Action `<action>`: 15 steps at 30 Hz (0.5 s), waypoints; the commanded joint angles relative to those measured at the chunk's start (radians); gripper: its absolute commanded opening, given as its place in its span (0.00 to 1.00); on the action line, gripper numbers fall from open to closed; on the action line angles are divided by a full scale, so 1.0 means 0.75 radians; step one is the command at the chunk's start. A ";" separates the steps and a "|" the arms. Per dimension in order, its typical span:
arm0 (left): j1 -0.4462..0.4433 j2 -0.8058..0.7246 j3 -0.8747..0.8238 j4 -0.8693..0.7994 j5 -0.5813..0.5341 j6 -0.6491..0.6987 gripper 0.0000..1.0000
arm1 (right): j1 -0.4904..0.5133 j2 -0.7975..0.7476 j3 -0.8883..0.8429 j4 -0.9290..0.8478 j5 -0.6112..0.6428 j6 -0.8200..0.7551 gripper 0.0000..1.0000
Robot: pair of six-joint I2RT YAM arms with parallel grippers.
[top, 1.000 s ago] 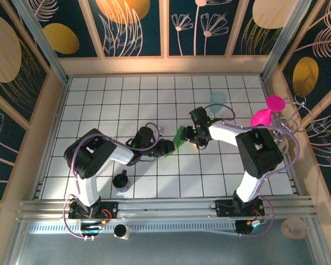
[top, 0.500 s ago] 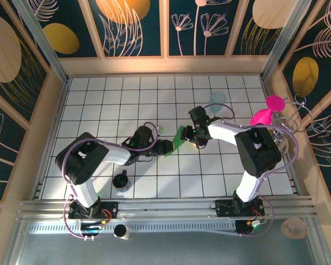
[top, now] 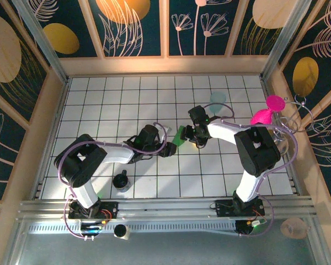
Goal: Fold a paper plane with a square sheet of paper (pick it up from the middle)
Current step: Fold the wing for the fifth time at the center of the table.
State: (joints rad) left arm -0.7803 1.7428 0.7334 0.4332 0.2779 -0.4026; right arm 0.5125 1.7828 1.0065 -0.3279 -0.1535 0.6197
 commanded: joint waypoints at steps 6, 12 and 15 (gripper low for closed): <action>-0.064 0.030 0.051 -0.066 -0.137 0.351 0.55 | 0.014 0.150 -0.037 0.093 0.045 0.009 0.59; -0.082 0.084 0.057 -0.080 -0.178 0.417 0.56 | 0.013 0.152 -0.035 0.088 0.045 0.010 0.59; -0.086 0.105 0.056 -0.076 -0.190 0.434 0.57 | 0.012 0.151 -0.034 0.088 0.043 0.012 0.59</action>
State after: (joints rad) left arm -0.8345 1.7992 0.7578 0.3882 0.1577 -0.1284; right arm 0.5125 1.7863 1.0130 -0.3374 -0.1535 0.6197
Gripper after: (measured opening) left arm 0.568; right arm 0.591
